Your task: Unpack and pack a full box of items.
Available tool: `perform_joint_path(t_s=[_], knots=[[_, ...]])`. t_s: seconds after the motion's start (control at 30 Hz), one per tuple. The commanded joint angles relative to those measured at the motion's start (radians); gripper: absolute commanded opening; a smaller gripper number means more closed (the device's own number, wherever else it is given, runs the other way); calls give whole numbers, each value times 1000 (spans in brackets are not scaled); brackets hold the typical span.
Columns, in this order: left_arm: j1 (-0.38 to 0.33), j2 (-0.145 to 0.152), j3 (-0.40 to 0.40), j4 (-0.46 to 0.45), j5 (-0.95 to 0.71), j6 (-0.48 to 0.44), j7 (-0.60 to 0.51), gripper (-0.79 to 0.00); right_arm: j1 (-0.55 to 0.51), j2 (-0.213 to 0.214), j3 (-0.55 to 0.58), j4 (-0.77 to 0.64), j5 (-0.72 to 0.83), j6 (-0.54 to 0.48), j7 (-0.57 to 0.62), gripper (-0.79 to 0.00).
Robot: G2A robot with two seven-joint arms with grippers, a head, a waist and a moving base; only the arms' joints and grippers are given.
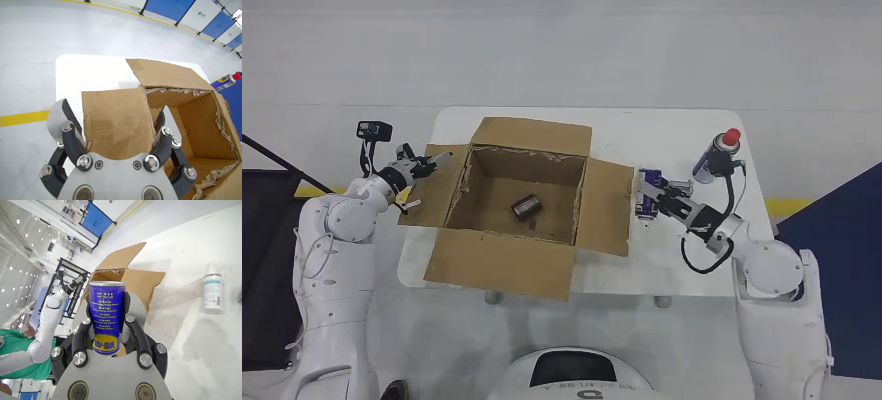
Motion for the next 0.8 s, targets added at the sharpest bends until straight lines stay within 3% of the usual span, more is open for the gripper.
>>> perform_joint_path(t_s=[0.0,0.23,0.33,0.4,0.53,0.77], knots=[[0,0,0,0,0,0,0,0,0,0,-3,-1,1,2,1,-785],[0,0,0,0,0,0,0,0,0,0,-3,-1,1,2,1,-785],[0,0,0,0,0,0,0,0,-35,3,35,-10,89,-46,-25,-785],[0,0,0,0,0,0,0,0,-35,4,-9,-39,102,-61,4,-785],[0,0,0,0,0,0,0,0,117,-2,-204,13,10,45,35,-785],[0,0,0,0,0,0,0,0,417,-34,-494,225,-153,302,-32,-785]])
